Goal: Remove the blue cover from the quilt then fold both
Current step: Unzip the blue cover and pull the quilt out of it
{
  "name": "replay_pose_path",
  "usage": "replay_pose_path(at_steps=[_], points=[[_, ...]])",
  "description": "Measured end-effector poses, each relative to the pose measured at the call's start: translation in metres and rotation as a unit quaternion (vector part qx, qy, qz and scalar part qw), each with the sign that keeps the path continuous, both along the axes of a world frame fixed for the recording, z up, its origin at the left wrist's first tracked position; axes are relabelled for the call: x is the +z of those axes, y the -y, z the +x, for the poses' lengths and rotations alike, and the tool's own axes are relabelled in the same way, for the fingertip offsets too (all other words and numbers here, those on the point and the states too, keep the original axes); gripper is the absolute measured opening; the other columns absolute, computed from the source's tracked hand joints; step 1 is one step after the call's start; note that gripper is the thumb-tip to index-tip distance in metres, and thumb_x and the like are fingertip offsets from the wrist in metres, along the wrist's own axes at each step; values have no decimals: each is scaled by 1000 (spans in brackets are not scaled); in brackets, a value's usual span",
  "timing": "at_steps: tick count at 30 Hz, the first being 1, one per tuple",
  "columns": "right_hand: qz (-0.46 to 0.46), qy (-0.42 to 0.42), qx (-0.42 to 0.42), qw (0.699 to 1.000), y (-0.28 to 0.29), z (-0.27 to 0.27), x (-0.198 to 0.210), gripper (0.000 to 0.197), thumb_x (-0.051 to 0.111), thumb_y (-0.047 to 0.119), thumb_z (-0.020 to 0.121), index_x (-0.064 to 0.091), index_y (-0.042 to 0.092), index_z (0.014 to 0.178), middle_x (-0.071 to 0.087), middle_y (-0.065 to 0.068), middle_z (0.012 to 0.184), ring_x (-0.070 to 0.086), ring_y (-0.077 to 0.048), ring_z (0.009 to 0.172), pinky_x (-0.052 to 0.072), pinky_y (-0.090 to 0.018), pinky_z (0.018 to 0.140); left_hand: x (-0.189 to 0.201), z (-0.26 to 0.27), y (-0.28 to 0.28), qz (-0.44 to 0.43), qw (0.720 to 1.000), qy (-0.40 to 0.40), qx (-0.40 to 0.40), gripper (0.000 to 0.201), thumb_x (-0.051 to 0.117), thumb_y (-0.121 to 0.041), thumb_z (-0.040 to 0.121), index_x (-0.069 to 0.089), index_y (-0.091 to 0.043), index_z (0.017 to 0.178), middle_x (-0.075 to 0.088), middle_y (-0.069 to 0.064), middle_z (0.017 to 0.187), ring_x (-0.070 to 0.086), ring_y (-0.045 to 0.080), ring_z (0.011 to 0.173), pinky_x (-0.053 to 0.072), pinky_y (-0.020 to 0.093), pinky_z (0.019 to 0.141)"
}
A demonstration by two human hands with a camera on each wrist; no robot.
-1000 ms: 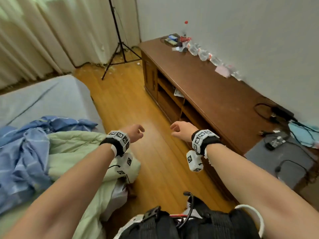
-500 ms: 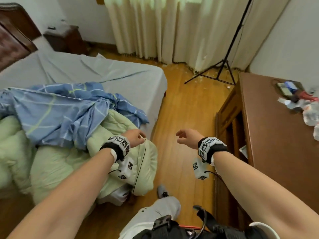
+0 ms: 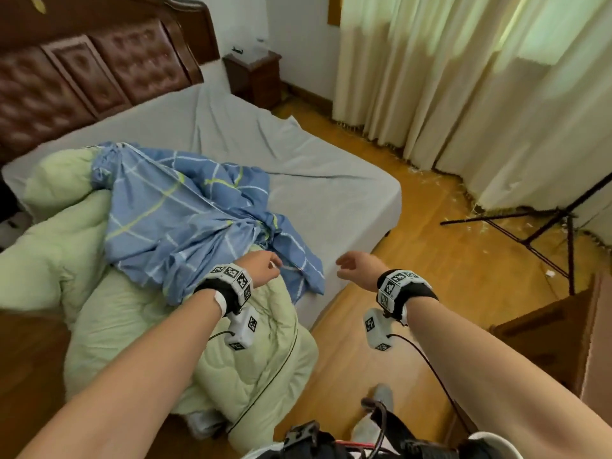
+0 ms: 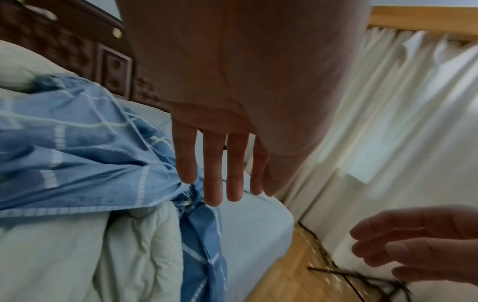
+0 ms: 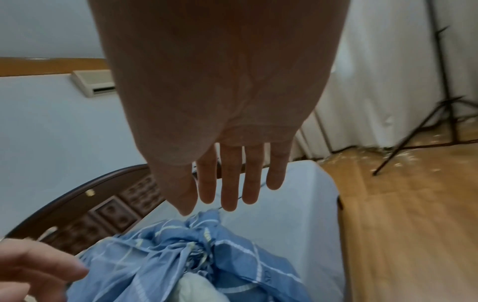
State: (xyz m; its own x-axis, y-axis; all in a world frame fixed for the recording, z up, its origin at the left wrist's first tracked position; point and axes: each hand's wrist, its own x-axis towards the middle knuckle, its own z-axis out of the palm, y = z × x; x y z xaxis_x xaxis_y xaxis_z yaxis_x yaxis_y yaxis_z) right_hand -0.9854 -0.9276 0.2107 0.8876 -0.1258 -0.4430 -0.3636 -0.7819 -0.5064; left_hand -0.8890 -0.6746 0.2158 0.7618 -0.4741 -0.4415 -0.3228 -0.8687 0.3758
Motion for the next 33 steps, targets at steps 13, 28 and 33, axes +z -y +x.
replay_pose_path(at_steps=[13, 28, 33], points=[[1, -6, 346, 938, -6, 228, -30, 38, 60, 31, 94, 60, 12, 127, 64, -10, 127, 59, -30, 114, 46, -39, 99, -17, 10, -16, 56, 912, -11, 405, 31, 55, -30, 94, 63, -26, 124, 64, -1, 126, 59, 21, 115, 46, 31, 99], [-24, -44, 424, 904, -77, 332, -49, 53, 63, 37, 93, 48, 15, 139, 57, -10, 134, 56, -30, 121, 44, -35, 99, -66, 71, -53, 53, 861, -4, 506, 36, 55, -33, 91, 60, -30, 127, 54, 0, 137, 57, 24, 117, 47, 37, 98], [-24, -57, 400, 914, -101, 378, -62, 54, 61, 37, 95, 46, 13, 141, 56, -10, 137, 55, -29, 123, 42, -38, 105, -87, 126, -76, 1, 854, -26, 520, 42, 56, -28, 89, 57, -27, 131, 51, 3, 141, 55, 27, 120, 45, 41, 102]])
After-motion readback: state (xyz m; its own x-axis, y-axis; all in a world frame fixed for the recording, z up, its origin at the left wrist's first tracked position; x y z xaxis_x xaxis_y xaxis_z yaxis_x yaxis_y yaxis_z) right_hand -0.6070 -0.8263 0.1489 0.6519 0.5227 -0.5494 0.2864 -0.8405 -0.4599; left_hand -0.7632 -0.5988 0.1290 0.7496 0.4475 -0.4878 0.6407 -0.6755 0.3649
